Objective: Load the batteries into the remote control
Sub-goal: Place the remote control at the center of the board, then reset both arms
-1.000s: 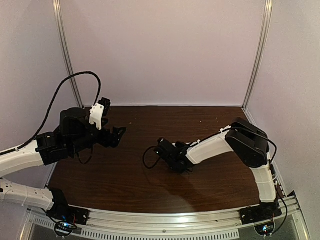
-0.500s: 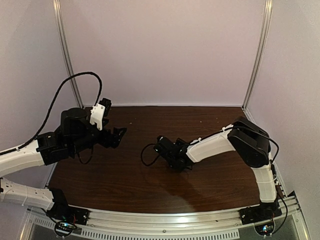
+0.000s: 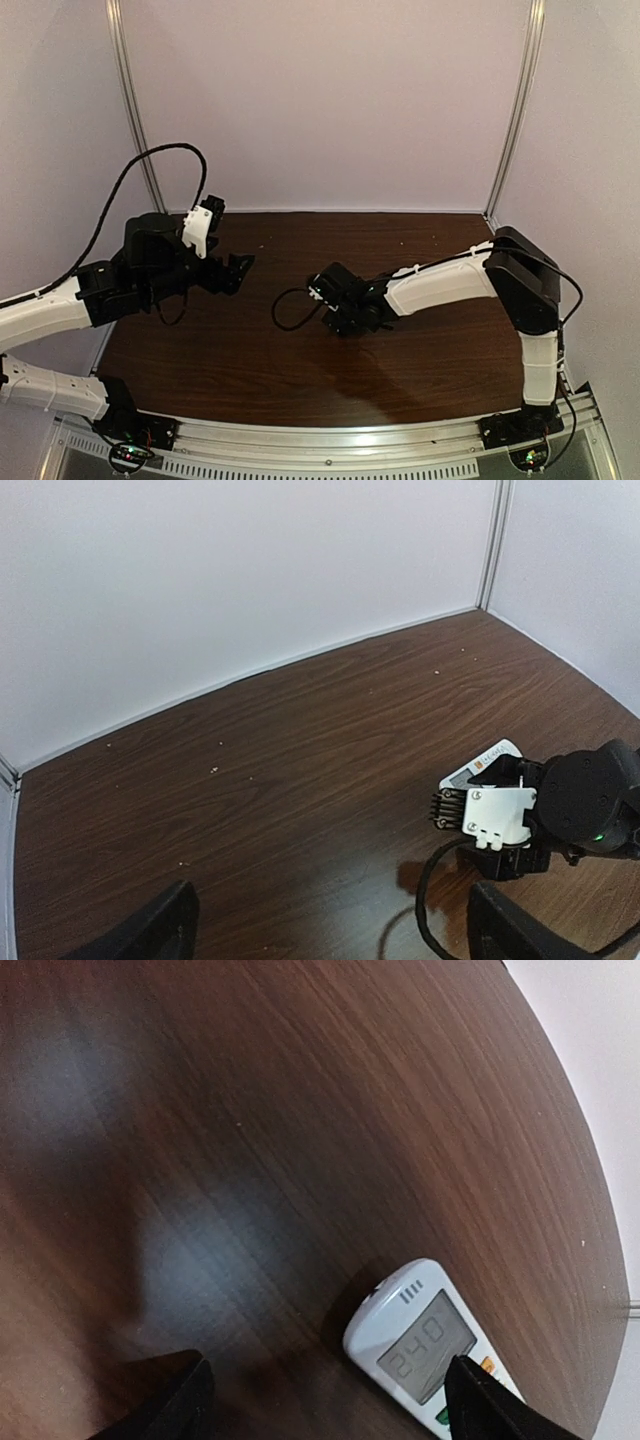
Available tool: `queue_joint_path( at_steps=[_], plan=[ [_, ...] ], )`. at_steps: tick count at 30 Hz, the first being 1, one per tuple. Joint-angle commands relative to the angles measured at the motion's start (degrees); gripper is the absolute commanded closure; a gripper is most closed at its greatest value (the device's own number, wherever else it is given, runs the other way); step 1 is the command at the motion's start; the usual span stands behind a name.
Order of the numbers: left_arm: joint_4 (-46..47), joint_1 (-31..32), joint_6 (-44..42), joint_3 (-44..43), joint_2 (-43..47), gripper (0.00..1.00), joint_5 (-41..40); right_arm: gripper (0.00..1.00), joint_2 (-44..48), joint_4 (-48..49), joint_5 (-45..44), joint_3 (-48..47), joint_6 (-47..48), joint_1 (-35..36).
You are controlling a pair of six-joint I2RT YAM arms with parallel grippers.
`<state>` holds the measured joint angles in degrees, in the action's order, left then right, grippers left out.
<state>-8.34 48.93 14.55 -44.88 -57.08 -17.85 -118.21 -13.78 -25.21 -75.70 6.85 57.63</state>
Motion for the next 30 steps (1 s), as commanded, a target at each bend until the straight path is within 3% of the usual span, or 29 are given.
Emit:
queue_joint_path(
  at_steps=[1,12,17,23,30],
  plan=[
    [-1.4,-1.7,1.7,-3.0,-1.4,0.04,3.0,0.19,5.3,-3.4,8.6,2.2,-2.4,0.6],
    [-6.6,-8.9,6.1,-11.0,-8.8,0.03,12.3,0.12,22.5,-1.6,19.1,5.5,-6.8,-3.7],
    [-6.2,-14.7,7.3,-14.7,-13.3,0.03,21.5,0.02,30.9,1.9,29.6,9.9,-12.4,-12.0],
    [-9.6,-19.4,10.2,-20.0,-22.5,0.03,25.4,0.0,38.1,8.8,38.6,18.5,-19.0,-24.1],
    [-2.0,-20.3,14.3,-13.0,-26.3,0.03,25.6,0.0,40.4,16.3,44.0,28.9,-25.2,-33.9]
  ],
)
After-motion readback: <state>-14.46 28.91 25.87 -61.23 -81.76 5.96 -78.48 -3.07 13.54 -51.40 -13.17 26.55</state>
